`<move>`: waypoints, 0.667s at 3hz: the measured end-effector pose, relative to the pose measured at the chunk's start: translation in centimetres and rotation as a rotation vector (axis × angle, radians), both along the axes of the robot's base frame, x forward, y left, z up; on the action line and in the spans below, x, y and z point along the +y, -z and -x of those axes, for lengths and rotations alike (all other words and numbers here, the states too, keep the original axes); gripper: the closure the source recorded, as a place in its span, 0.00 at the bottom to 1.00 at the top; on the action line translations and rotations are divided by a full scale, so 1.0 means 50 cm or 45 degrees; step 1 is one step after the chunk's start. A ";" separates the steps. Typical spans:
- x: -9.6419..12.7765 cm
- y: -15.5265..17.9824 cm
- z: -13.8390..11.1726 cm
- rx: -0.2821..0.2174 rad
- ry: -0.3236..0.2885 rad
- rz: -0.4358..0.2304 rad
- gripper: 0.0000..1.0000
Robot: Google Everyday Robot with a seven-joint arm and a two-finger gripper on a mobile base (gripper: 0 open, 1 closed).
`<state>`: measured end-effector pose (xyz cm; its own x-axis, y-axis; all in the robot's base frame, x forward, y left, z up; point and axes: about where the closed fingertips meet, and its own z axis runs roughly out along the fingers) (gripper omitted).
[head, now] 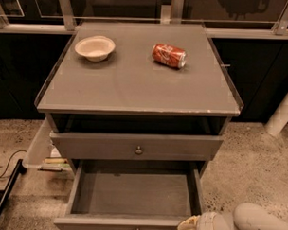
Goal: Close middle drawer
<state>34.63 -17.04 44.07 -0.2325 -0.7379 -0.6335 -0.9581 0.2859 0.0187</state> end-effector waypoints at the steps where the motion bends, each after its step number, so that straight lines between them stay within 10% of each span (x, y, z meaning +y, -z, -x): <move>1: 0.010 0.042 0.010 -0.020 -0.017 -0.016 1.00; 2: 0.020 0.074 0.016 -0.029 -0.038 -0.020 1.00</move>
Offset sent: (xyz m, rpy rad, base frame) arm -0.0105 0.0153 -0.0582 0.0116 -0.0351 0.0532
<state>33.82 -16.04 40.37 -0.1957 -0.7345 -0.6498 -0.9665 0.2568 0.0007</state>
